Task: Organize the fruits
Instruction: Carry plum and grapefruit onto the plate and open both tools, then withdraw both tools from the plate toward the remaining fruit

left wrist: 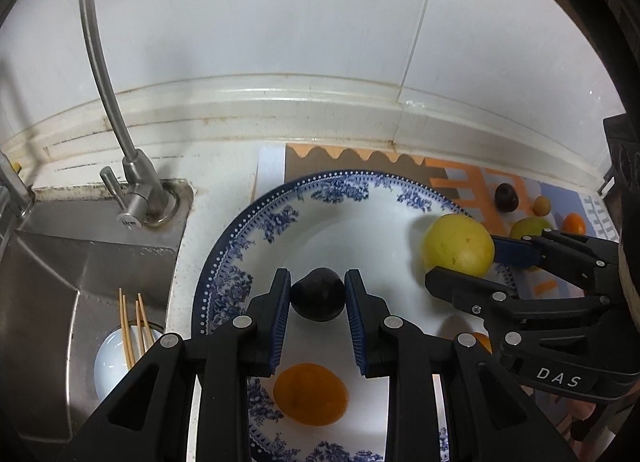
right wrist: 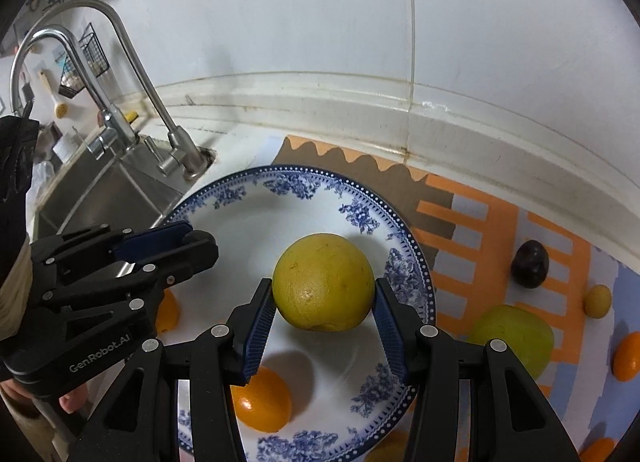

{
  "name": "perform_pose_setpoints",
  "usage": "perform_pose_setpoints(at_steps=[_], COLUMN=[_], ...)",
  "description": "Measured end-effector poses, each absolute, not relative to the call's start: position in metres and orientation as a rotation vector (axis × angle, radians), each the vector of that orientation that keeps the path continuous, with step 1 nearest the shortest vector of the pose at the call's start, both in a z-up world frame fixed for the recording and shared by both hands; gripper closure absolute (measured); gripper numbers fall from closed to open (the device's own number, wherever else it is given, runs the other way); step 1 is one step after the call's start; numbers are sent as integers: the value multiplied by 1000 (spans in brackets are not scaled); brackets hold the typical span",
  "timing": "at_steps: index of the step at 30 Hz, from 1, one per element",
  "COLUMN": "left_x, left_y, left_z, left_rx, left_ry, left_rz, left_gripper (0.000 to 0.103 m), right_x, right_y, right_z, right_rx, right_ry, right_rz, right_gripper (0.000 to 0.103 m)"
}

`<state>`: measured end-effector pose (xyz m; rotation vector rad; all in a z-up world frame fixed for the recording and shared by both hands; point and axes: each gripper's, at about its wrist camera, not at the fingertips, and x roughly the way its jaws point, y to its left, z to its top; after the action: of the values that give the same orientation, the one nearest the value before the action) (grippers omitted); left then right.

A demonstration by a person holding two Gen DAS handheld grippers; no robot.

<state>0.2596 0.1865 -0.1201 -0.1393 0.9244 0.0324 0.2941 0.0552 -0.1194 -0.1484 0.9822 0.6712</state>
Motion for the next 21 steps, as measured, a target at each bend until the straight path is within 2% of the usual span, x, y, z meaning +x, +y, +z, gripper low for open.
perform_pose_setpoints(at_steps=[5, 7, 9, 13, 21], left_x=[260, 259, 255, 244, 206], left_y=[187, 187, 186, 179, 152], left_z=[-122, -120, -114, -97, -56], left_rx=[-133, -130, -121, -91, -55], left_ry=[938, 933, 915, 872, 757], left_rz=[46, 52, 65, 78, 66], left_gripper=[74, 71, 62, 59, 45], right_x=[294, 293, 291, 284, 255], right_y=[54, 53, 52, 42, 6], right_z=[-120, -118, -113, -97, -58], right_rx=[-151, -154, -159, -140, -90], right_ry=[982, 972, 949, 902, 792], right_rz=[673, 669, 664, 650, 612], right_gripper=[53, 52, 48, 46, 46])
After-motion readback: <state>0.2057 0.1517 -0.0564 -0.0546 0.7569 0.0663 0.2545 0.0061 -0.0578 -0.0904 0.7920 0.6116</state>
